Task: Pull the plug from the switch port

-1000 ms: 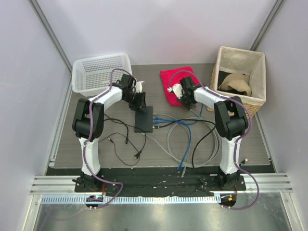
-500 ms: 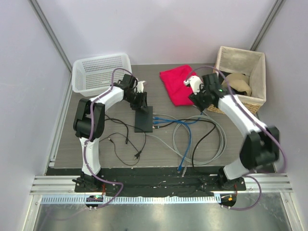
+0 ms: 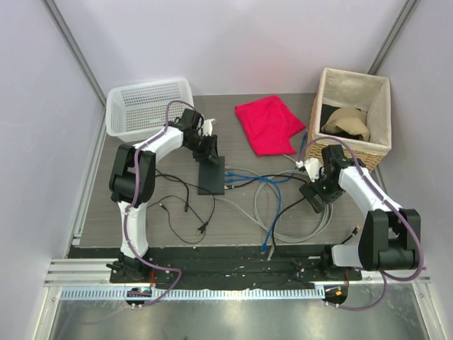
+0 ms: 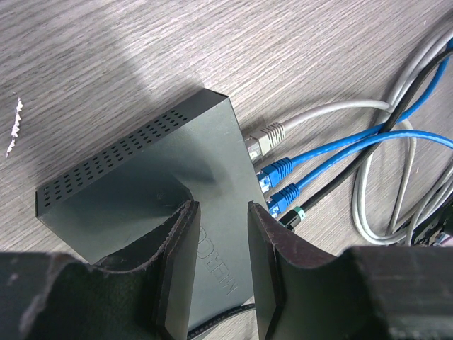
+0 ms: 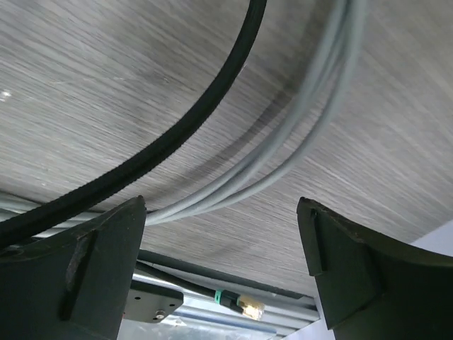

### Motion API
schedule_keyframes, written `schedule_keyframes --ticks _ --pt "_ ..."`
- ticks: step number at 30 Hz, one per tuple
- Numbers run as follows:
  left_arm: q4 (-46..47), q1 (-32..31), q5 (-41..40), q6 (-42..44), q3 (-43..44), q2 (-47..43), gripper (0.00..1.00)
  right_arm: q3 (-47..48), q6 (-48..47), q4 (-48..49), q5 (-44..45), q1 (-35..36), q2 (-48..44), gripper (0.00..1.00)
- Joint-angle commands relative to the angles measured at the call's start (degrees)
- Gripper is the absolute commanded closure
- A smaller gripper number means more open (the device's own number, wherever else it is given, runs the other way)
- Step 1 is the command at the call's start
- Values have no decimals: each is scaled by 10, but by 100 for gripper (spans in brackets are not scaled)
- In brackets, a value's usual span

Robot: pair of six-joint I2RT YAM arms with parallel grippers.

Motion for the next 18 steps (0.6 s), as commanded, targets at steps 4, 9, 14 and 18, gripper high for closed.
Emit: schedule_keyframes --ticks 4,9,14,18 --pt "-27 -10 -53 18 -30 42 60 -45 1 130 92 -2 69 6" --pt "-30 -10 -57 21 -33 36 60 -58 -47 188 188 -65 121 16" --pt "-25 -10 -54 20 -35 38 60 -54 -123 216 195 -180 120 22" --pt "-26 -11 -51 18 -28 44 60 -39 -165 187 138 -218 96 22"
